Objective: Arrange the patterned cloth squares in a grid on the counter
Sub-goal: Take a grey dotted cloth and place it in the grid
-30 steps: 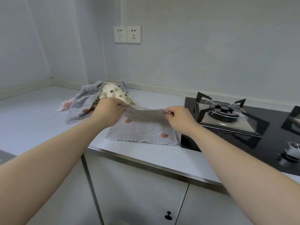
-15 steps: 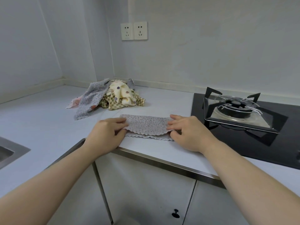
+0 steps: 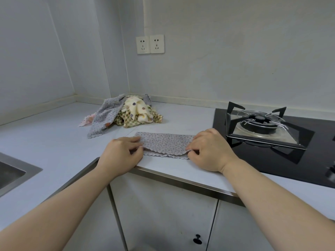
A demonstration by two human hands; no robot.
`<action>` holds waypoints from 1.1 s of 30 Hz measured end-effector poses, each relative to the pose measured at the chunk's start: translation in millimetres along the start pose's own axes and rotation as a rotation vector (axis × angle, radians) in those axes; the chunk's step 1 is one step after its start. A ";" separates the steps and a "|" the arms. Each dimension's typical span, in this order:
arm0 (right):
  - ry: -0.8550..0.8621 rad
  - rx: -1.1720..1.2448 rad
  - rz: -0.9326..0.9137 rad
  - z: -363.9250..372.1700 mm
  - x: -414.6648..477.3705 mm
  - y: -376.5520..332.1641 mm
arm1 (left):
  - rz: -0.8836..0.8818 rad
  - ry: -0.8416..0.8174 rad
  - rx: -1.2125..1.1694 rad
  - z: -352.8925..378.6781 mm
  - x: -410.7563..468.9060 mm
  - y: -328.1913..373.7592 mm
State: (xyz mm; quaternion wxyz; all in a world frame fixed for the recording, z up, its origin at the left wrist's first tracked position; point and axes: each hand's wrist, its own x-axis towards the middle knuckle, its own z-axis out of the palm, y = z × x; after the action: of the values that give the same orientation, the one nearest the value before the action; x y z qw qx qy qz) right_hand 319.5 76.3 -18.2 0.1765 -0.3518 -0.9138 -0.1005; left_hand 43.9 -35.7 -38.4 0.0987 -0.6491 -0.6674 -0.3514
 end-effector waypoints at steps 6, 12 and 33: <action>0.007 -0.079 -0.022 -0.4 -0.8 -1.0 | 0.039 0.065 0.128 3.5 -0.5 -1.8; 0.150 -0.051 0.000 2.7 4.3 -1.5 | 0.040 0.038 0.120 1.7 23.0 21.4; -0.371 0.002 0.380 11.8 18.9 -12.0 | -0.196 -0.683 0.376 44.5 68.8 11.0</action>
State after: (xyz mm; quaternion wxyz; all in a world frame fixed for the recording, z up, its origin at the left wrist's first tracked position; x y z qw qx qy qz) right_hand 295.4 82.6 -22.3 0.0222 -0.5293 -0.8481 0.0017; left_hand 59.1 44.8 -26.9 -0.0459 -0.6325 -0.7732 0.0050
